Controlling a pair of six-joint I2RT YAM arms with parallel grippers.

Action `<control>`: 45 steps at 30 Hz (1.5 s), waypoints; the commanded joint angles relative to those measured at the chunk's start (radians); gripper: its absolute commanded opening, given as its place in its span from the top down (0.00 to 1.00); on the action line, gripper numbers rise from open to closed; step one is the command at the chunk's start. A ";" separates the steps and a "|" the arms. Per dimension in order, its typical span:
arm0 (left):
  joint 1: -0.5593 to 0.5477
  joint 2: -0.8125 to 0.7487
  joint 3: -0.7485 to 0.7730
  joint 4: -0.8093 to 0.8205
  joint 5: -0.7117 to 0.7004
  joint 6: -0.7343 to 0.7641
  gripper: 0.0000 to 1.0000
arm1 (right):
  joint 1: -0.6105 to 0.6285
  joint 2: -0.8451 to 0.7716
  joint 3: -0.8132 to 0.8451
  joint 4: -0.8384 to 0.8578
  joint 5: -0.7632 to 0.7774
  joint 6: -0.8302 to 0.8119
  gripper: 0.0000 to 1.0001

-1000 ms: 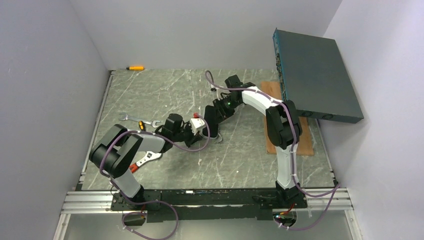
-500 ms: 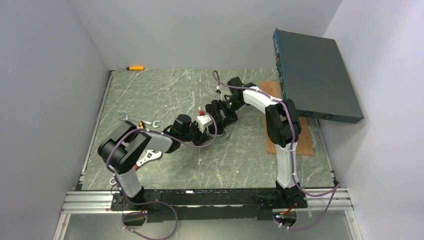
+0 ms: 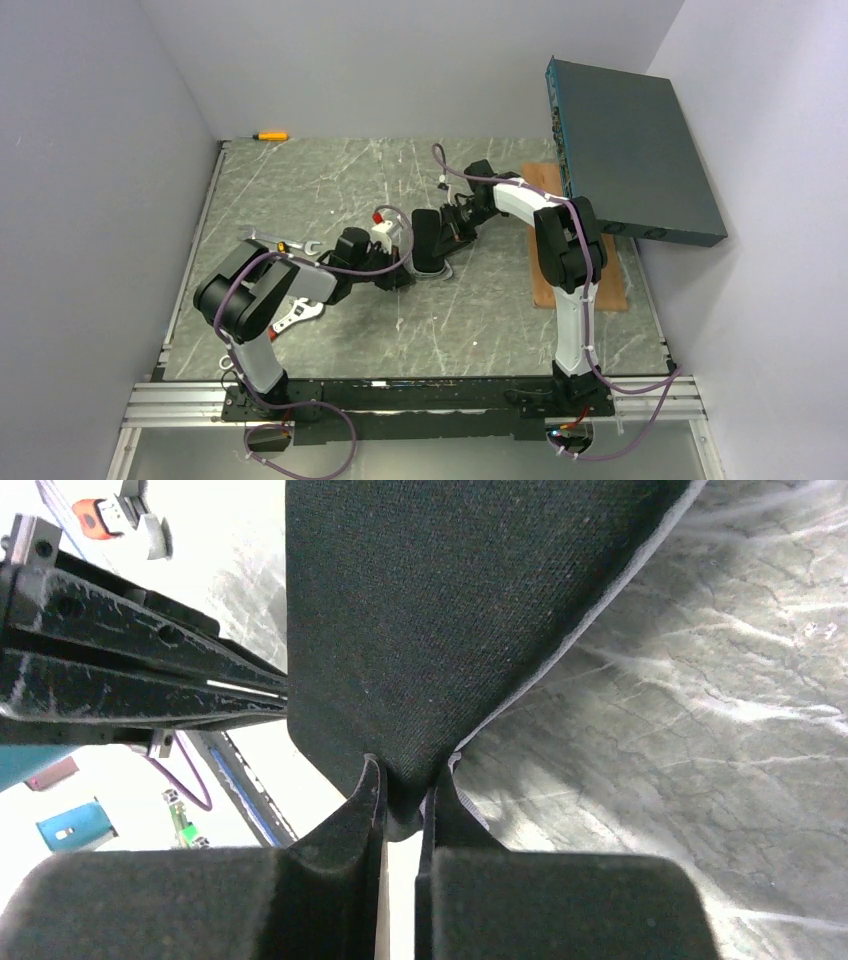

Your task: Open the umbrella

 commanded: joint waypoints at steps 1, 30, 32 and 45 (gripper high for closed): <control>0.062 -0.026 0.024 0.065 0.086 -0.130 1.00 | -0.002 0.009 -0.043 0.012 0.118 -0.143 1.00; 0.147 -0.239 -0.029 -0.029 0.081 0.540 0.31 | -0.002 0.020 0.030 -0.118 0.117 -0.269 1.00; 0.087 -0.255 -0.050 -0.021 0.003 0.550 0.31 | -0.001 0.009 0.016 -0.105 0.119 -0.213 1.00; -0.207 -0.181 0.015 -0.127 -0.392 0.417 0.39 | -0.001 -0.035 -0.054 -0.033 0.268 0.130 1.00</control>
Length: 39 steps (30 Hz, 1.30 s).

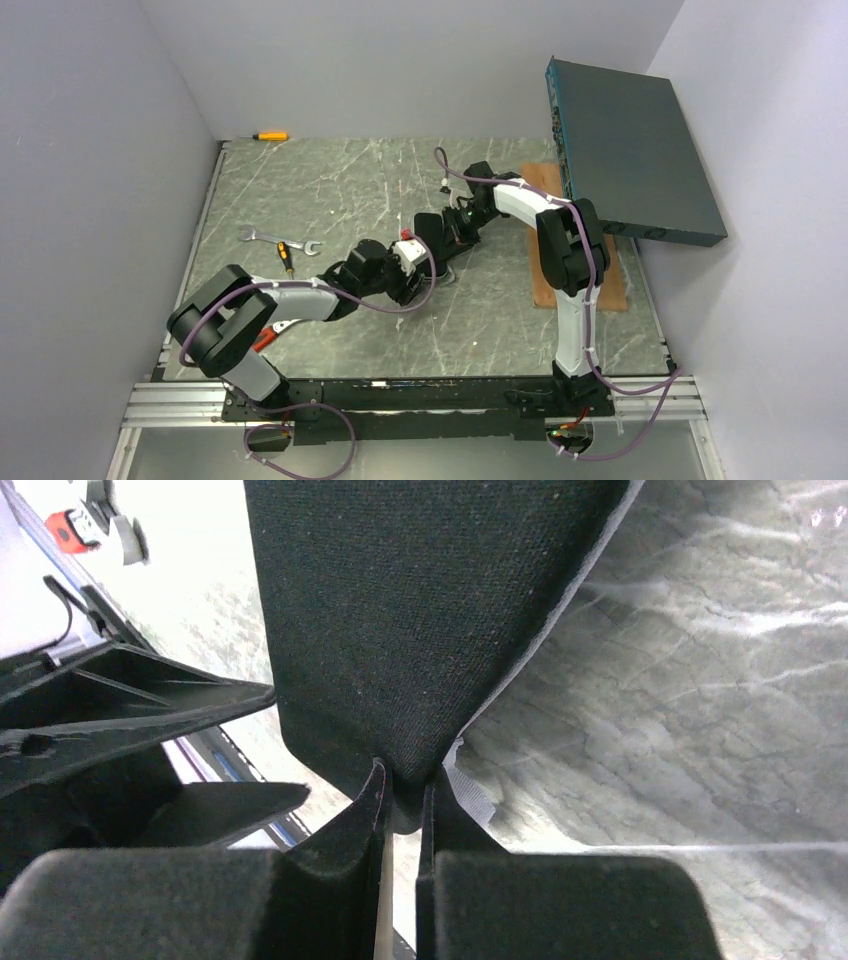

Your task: Open the umbrella

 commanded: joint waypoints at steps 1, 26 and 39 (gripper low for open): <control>-0.045 0.036 0.057 -0.047 -0.193 -0.044 0.40 | -0.001 -0.004 -0.030 0.008 0.219 0.107 1.00; 0.115 0.044 -0.008 0.057 -0.001 -0.004 1.00 | 0.009 -0.004 -0.031 0.021 0.284 -0.113 1.00; 0.237 0.150 0.076 0.116 0.158 0.198 1.00 | 0.030 0.012 0.003 -0.054 0.183 -0.419 1.00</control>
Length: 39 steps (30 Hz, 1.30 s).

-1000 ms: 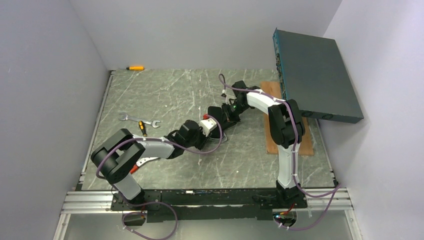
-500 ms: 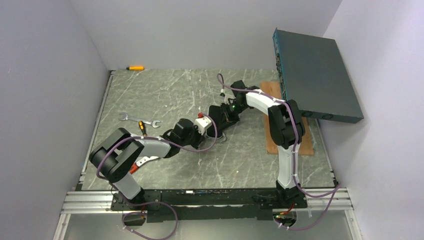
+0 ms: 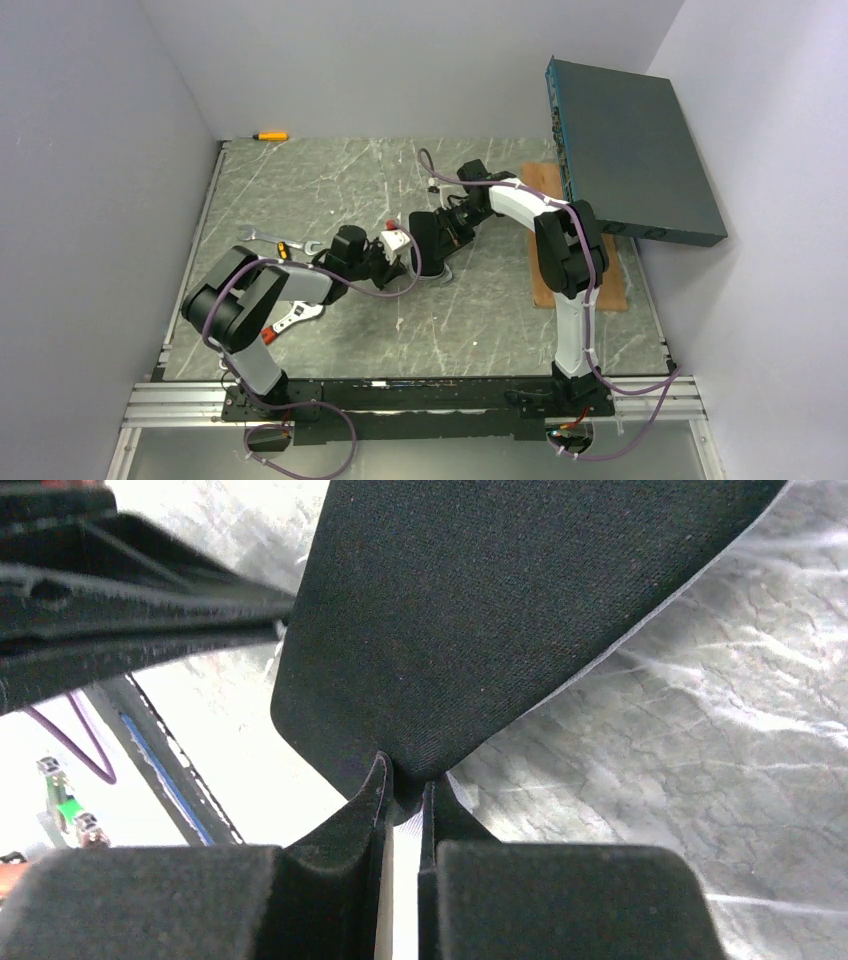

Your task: Open the umbrella

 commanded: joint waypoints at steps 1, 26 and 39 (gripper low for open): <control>0.069 0.036 0.077 0.065 -0.028 0.092 1.00 | -0.004 0.029 -0.010 -0.069 0.147 -0.231 1.00; 0.229 0.092 0.126 -0.008 0.109 -0.428 1.00 | 0.059 0.095 0.187 -0.240 0.214 -0.686 0.97; 0.130 -0.002 -0.066 0.103 0.173 -0.543 1.00 | 0.055 -0.017 0.319 -0.219 0.200 -0.215 0.02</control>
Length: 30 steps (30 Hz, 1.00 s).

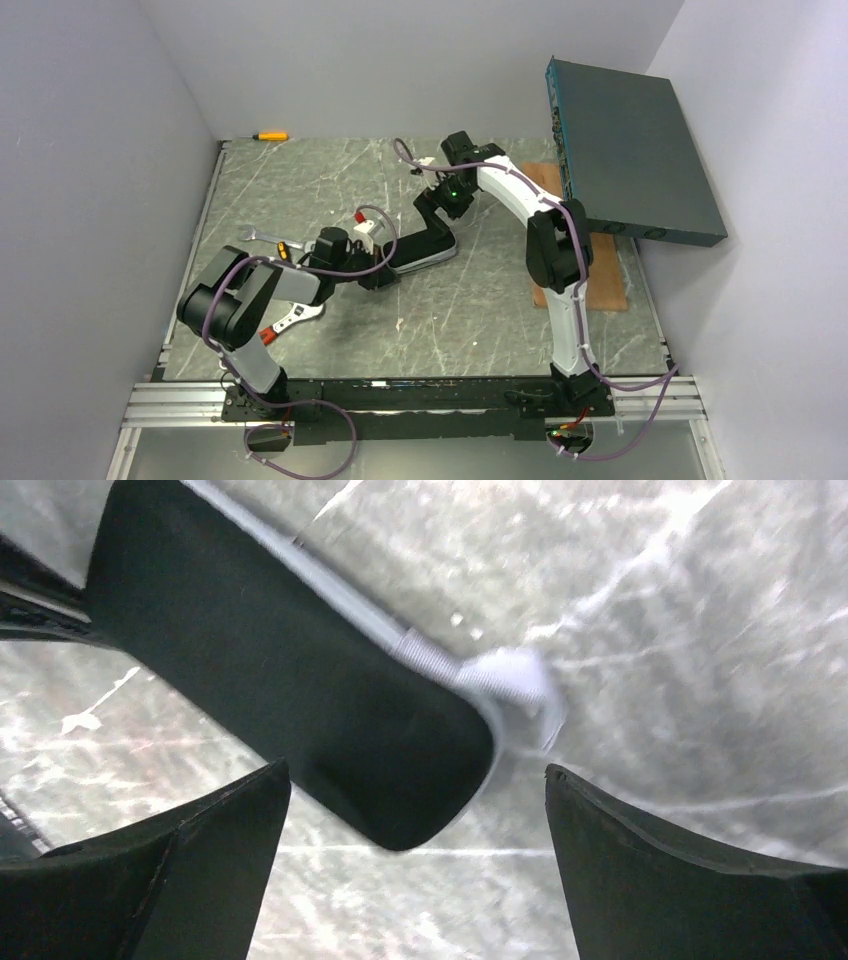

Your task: Open the umbrella

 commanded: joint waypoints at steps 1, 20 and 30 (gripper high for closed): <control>-0.016 -0.008 -0.016 0.083 0.043 -0.060 1.00 | -0.004 -0.170 -0.144 0.019 -0.085 0.130 0.02; -0.064 0.042 -0.003 0.170 0.004 -0.137 1.00 | -0.054 -0.183 -0.401 0.274 -0.180 0.870 0.00; -0.107 0.061 0.024 0.136 -0.016 -0.100 1.00 | -0.064 -0.066 -0.352 0.331 -0.181 0.922 0.11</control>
